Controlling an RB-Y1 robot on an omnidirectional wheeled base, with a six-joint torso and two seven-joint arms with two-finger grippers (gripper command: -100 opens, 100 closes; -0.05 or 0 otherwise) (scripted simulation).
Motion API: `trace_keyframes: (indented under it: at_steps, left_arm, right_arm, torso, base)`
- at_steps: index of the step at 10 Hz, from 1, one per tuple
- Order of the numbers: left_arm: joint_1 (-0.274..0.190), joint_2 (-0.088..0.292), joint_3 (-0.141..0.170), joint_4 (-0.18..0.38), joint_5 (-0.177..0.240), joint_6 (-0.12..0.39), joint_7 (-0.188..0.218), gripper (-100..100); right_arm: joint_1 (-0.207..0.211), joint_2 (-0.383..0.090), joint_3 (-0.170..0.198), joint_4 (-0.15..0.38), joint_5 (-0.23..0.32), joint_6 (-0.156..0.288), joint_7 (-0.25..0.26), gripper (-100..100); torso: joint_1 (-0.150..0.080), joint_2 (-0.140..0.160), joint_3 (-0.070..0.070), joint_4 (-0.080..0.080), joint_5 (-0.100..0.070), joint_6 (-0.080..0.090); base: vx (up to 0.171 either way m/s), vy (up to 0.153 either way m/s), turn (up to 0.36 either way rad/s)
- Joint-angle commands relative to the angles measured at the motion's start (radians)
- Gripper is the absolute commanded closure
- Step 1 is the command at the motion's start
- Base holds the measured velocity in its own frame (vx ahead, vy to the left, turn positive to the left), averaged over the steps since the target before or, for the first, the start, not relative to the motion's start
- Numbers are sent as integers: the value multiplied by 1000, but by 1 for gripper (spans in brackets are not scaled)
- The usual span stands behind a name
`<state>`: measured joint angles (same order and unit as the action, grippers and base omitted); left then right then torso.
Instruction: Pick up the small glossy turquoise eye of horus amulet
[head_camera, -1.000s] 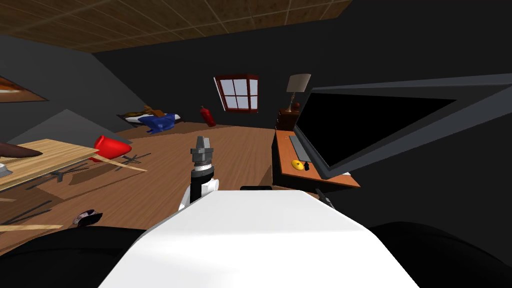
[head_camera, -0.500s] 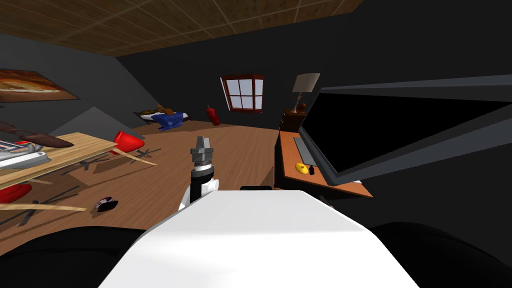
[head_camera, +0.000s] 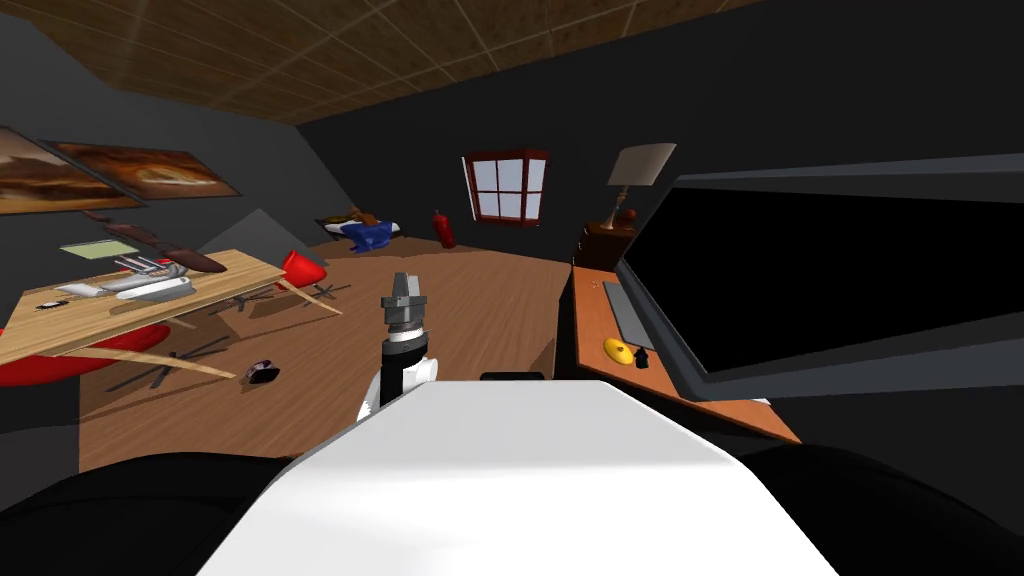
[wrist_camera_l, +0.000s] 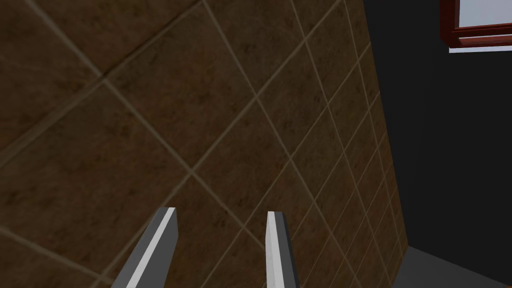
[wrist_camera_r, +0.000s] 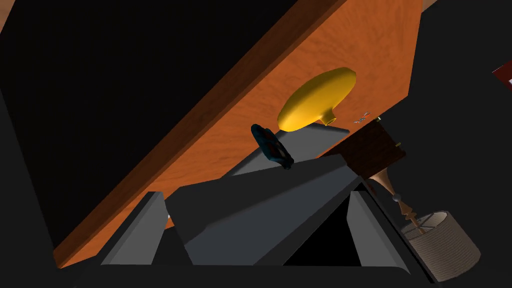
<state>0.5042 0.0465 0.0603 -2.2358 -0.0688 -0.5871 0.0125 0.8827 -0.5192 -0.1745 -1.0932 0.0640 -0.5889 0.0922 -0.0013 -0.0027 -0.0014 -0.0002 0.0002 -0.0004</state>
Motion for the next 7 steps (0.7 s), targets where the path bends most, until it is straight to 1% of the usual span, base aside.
trace_keyframes:
  at_steps: [1, 2, 3, 4, 5, 6, 7]
  left_arm:
    - [0, 0, 0, 0, 0, 0, 0, 0]
    - [0, 0, 0, 0, 0, 0, 0, 0]
    - [0, 0, 0, 0, 0, 0, 0, 0]
    - [0, 0, 0, 0, 0, 0, 0, 0]
    - [0, 0, 0, 0, 0, 0, 0, 0]
    - [0, 0, 0, 0, 0, 0, 0, 0]
    - [0, 0, 0, 0, 0, 0, 0, 0]
  right_arm:
    - [-13, -8, 7, 50, 4, -6, 5, -100]
    - [-13, -8, 7, 67, 4, -6, 5, -100]
    - [-10, -30, 19, 108, 8, -8, 5, -100]
    - [-10, -30, 19, 135, 8, -8, 5, -100]
    - [-10, -30, 19, 148, 8, -8, 5, -100]
    - [-9, -52, 32, 188, 13, -10, 5, -100]
    - [-9, -52, 32, 194, 13, -10, 5, -100]
  torso:
    - [0, 0, 0, 0, 0, 0]
    - [0, 0, 0, 0, 0, 1]
    - [0, 2, 1, 0, 0, 1]
    - [-1, 1, 1, 0, 0, 0]
    - [-1, 1, 0, 0, 0, 1]
    - [0, 2, 1, 0, 0, 2]
    - [-1, 1, 1, 0, 0, 0]
  base:
    - [44, -18, 176]
    - [19, -15, 2]
    - [35, -13, 266]
    - [39, -21, 186]
    - [20, -13, -5]
    - [35, -19, 355]
    - [43, -41, 143]
